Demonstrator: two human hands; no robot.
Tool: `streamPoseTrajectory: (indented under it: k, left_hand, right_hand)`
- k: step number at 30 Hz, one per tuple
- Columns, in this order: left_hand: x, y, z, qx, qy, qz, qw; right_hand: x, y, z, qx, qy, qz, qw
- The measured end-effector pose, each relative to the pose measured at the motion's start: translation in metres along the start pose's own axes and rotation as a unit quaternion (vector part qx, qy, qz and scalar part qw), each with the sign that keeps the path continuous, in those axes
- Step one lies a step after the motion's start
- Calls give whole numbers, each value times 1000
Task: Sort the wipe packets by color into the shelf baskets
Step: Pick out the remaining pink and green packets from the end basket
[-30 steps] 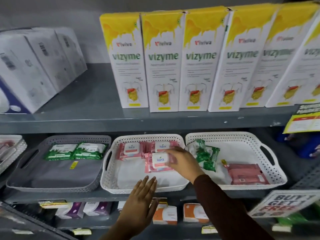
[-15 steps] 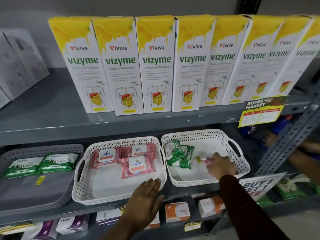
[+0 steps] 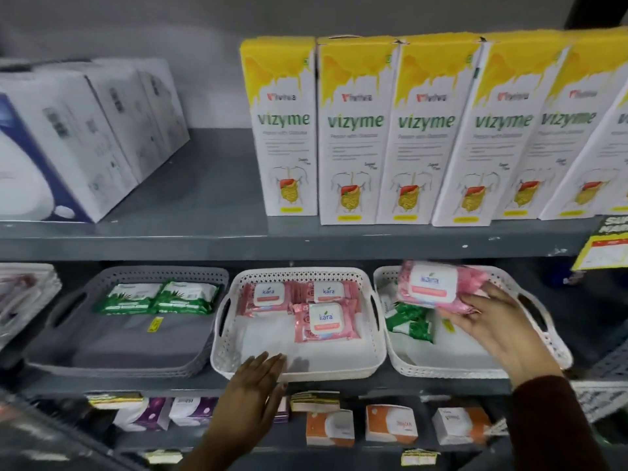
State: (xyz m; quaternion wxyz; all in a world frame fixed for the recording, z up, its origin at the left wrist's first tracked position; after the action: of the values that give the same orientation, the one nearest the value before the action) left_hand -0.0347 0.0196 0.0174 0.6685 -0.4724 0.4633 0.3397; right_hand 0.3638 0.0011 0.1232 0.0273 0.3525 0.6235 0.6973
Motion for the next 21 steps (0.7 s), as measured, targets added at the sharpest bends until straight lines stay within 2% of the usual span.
streamPoseTrajectory:
  k: [5,10,12,14,16,18,21]
  left_hand:
    - [-14,23,-9,-26,2,-10,1000]
    - [-16,38,-14,-24,12,-14,1000]
    - [-16,36,-14,-32,7,-14,999]
    - [-15,28,-12,-45,5,-4,999]
    - [-10,15,-10,-36,1,10,999]
    - [-3,-1,-9,-17,8,9,1000]
    - [5,-24,-3,12,25,8,1000]
  right_hand:
    - [110,-90,-11,109,147,-52,982]
    - [196,-169,-12,199,267,-155,930]
    - [213,-184,-7,176,269,-210,923]
    - [219,-192,-2,129,221,-245,935]
    - [215,-193,2,86,193,-268,940]
    - [202,-186,1,40,199,-289,936]
    - [172,-159,-2,-98,173,-351,915]
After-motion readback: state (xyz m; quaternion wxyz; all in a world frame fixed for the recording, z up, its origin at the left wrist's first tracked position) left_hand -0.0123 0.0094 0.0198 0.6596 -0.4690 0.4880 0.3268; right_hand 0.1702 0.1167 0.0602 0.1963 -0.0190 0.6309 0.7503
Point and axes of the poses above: each hand's wrist, its own z-axis towards the middle knuckle, its own x-axis out of the palm, y = z × x, the point moved 3 cm from there along z, towards the middle knuckle, and after that the axes turned 15 degrees about -x, right-handed, at the moved point
